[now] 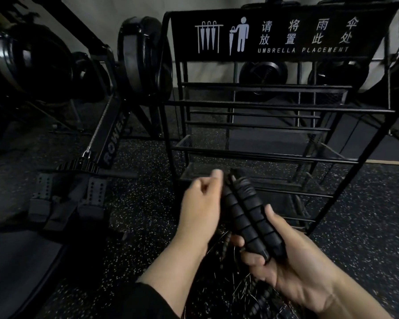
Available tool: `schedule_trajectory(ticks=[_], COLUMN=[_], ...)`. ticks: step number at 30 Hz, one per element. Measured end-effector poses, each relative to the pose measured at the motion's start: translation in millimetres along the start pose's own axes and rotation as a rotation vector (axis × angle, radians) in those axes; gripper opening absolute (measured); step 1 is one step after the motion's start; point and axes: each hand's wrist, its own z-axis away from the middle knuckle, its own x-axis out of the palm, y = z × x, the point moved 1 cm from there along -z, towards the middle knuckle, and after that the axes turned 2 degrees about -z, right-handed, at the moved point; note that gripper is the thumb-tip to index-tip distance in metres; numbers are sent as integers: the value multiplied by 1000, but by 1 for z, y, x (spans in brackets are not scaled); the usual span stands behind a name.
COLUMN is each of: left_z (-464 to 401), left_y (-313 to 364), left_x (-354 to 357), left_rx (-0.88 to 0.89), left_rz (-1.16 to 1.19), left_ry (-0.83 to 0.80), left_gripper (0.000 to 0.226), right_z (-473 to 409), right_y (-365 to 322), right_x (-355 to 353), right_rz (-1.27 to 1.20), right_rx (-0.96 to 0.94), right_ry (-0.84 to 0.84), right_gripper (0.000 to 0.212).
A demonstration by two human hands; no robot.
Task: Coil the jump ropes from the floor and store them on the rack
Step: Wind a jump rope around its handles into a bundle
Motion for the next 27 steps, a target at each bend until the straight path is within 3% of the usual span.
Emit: schedule_trajectory(ticks=[2,6,12,15,19,22,27], left_z=[-14,-25,-9,4,5,4,-2], left_y=[-2,-4,0,-5,-14,-13,-17], left_x=[-7,-9,8,21,27,24,16], left_rx=[98,179,-50,-31,145,215,256], left_rz=[-91,-9,356,155,-206,-495,-818], left_ry=[66,-231,-216,-254,-267,-314,-410], left_gripper=[28,43,48,39,30,25,27], right_z=[4,11,19,22,25,25,20], right_y=[-6,-8,-14,-17,-17,-18,-12], right_x=[-3,-4,-6,-5,-5,0,0], right_rz=[39,61,-44,-77,44,290,708], right_rx=[9,45,-22,-97,-197,-236,-282], right_ry=[50,-47,-245,-223,19,245,477], right_gripper=[68,64,61,59,54,43,17])
